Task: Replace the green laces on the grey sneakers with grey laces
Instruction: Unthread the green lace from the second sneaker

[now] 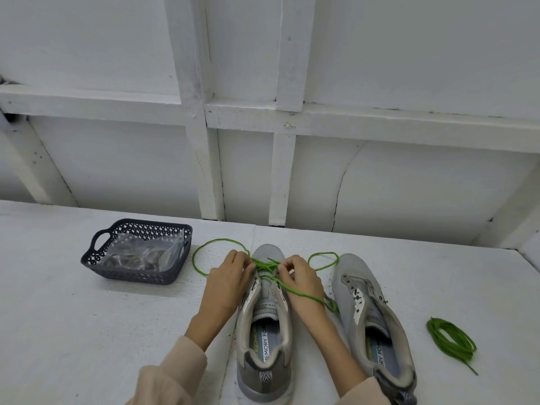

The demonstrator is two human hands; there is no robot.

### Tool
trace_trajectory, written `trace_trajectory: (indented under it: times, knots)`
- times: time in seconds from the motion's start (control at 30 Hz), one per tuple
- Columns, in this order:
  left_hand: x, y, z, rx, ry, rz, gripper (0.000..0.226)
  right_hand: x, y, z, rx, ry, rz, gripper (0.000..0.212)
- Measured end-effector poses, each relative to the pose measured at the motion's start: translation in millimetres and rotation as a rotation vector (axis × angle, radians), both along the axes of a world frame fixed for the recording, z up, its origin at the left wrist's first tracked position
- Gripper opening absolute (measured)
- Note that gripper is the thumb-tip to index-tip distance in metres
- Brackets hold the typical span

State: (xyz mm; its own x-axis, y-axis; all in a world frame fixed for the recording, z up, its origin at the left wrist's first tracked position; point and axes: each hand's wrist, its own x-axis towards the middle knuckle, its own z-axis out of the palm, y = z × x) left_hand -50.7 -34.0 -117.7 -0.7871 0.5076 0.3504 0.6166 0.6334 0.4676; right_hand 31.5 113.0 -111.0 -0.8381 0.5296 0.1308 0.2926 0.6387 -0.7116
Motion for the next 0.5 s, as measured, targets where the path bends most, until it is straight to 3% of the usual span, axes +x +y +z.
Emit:
trace_trajectory:
  times: [0.1, 0.17, 0.37, 0.5]
  knots:
    - [2.0, -4.7, -1.4, 0.076, -0.044, -0.002, 0.023, 2.4, 0.8, -1.4, -0.077, 0.057, -0.002, 0.007]
    - [3.3, -6.8, -1.8, 0.087, -0.057, -0.007, 0.015, 2.9, 1.1, -0.9, -0.084, 0.072, 0.008, 0.01]
    - [0.4, 0.5, 3.7, -0.062, -0.044, 0.062, 0.024, 3.7, -4.1, -1.4, -0.011, 0.028, -0.024, 0.009]
    - [2.4, -0.8, 6.8, -0.03, -0.104, 0.048, 0.027, 4.9, -3.7, -3.3, -0.077, 0.053, -0.029, 0.009]
